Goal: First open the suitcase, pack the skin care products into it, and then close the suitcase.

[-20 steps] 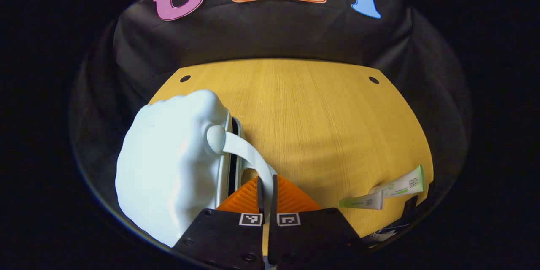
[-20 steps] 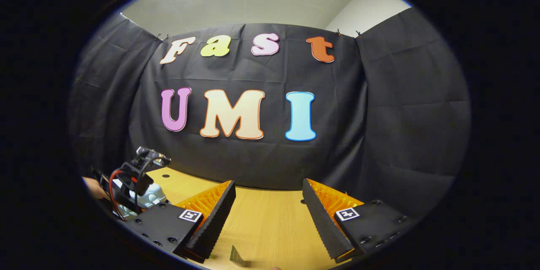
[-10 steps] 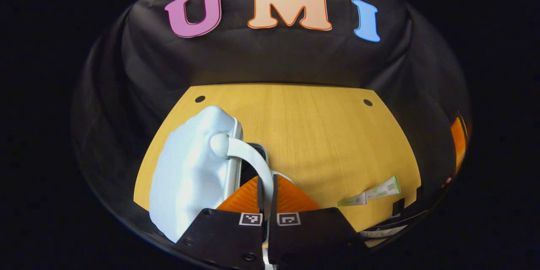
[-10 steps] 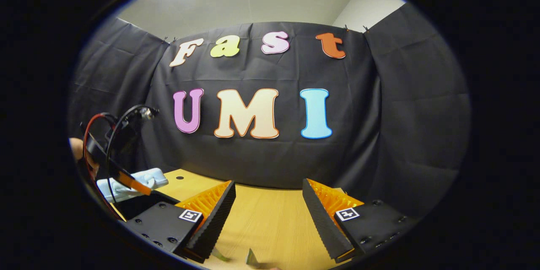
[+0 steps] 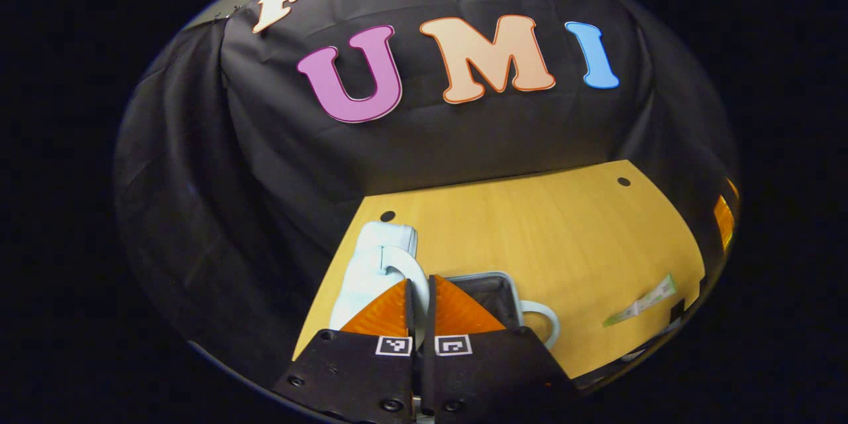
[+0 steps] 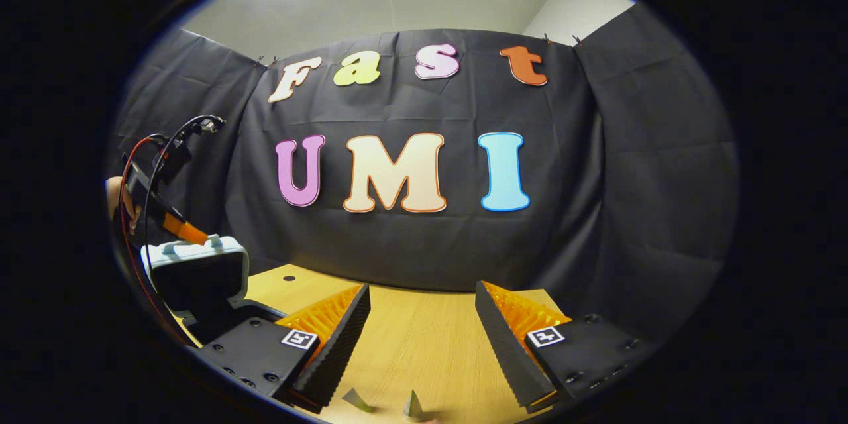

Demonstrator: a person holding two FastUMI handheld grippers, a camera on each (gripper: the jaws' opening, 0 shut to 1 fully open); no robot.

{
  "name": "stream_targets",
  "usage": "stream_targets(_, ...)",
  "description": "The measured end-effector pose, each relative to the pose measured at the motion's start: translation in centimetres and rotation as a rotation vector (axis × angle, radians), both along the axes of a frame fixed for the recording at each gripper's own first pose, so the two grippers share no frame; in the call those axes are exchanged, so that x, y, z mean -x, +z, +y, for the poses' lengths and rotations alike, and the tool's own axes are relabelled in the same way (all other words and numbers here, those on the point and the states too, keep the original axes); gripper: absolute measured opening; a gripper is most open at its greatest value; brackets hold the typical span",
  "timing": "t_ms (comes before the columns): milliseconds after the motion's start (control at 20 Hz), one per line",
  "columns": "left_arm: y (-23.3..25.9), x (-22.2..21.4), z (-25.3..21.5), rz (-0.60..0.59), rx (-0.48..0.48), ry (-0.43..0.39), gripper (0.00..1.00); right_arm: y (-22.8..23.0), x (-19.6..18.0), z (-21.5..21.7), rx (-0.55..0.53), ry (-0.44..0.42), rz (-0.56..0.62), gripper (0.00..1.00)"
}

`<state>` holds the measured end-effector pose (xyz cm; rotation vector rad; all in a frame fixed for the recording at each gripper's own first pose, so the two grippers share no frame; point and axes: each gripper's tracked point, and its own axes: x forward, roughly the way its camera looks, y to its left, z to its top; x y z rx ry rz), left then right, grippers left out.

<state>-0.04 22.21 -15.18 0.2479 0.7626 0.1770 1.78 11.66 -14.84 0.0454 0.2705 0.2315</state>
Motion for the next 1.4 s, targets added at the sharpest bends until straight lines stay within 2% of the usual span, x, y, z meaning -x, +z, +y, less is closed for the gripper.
stream_targets(200, 1.3, 0.1, 2.6, -0.042, 0.031, 0.045, 0.0, 0.1, -0.2, -0.1, 0.01, -0.025, -0.011, 0.99)
stream_targets(500, 2.0, -0.2, 7.4, -0.068, -0.007, 0.064, 0.0, -0.1, -0.9, -0.5, 0.018, -0.066, -0.023, 0.99)
stream_targets(850, 2.7, 0.0, 13.7, -0.119, 0.008, 0.12, 0.0, -1.4, -1.1, 0.8, 0.044, -0.093, -0.018, 0.99)
stream_targets(1150, 1.5, 0.9, 20.5, -0.13, 0.026, 0.193, 0.0, -2.5, -1.3, 4.1, 0.063, -0.07, -0.014, 0.99)
stream_targets(1400, -0.9, 1.8, 25.7, -0.128, 0.091, 0.253, 0.0, -3.6, -1.3, 5.6, 0.08, -0.105, 0.011, 0.98)
